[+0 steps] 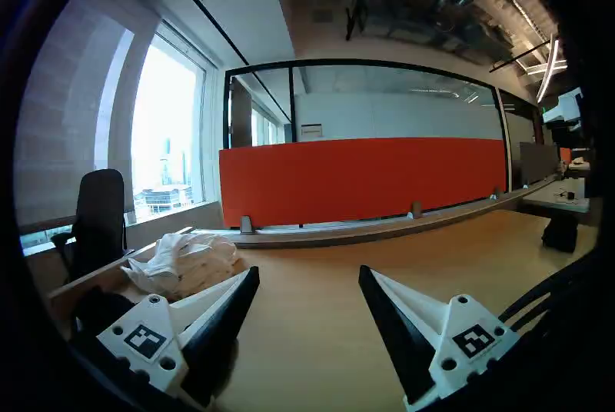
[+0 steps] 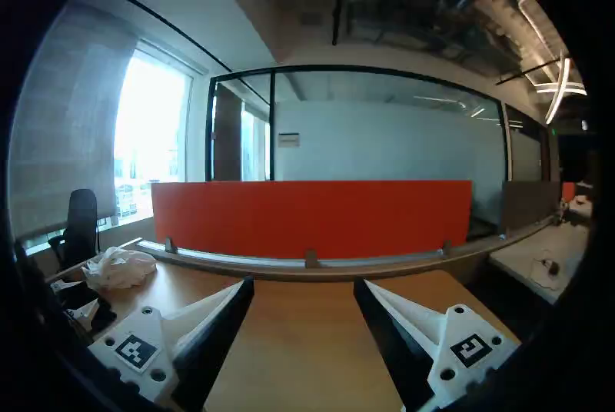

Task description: Fold towel

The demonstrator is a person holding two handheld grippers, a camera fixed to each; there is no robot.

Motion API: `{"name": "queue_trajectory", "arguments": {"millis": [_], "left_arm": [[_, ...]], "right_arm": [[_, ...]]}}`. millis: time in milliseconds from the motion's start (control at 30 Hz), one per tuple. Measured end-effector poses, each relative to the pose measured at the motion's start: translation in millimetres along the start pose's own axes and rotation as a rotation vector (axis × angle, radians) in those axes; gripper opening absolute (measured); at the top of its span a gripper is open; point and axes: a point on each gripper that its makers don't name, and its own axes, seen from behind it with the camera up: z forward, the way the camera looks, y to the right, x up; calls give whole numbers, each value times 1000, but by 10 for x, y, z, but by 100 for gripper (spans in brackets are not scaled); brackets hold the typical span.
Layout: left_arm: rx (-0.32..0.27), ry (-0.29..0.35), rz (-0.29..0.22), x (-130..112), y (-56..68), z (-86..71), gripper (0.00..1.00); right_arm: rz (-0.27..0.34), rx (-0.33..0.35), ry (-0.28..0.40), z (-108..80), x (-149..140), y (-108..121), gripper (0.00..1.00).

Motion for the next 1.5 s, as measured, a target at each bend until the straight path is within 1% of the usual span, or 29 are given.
{"name": "queue_trajectory", "arguments": {"millis": [367, 567, 667, 867, 1067, 1500], "left_arm": [[1, 10, -6, -230, 25, -18, 96], [7, 8, -13, -328, 6, -21, 96], [14, 6, -12, -367, -26, -25, 96], [20, 1, -26, -442, -61, -33, 96], [30, 2, -56, -468, -107, -38, 96], [23, 1, -58, -465, -100, -41, 96]], "right_arm": [[-9, 2, 5, 63, -101, 4, 100], [-16, 5, 0, 93, -224, 11, 100], [-17, 4, -2, 105, -273, 12, 100], [-22, 11, -5, 121, -287, -23, 100], [-29, 16, -3, 121, -267, -61, 100], [-34, 18, -4, 102, -247, -64, 100]]}}
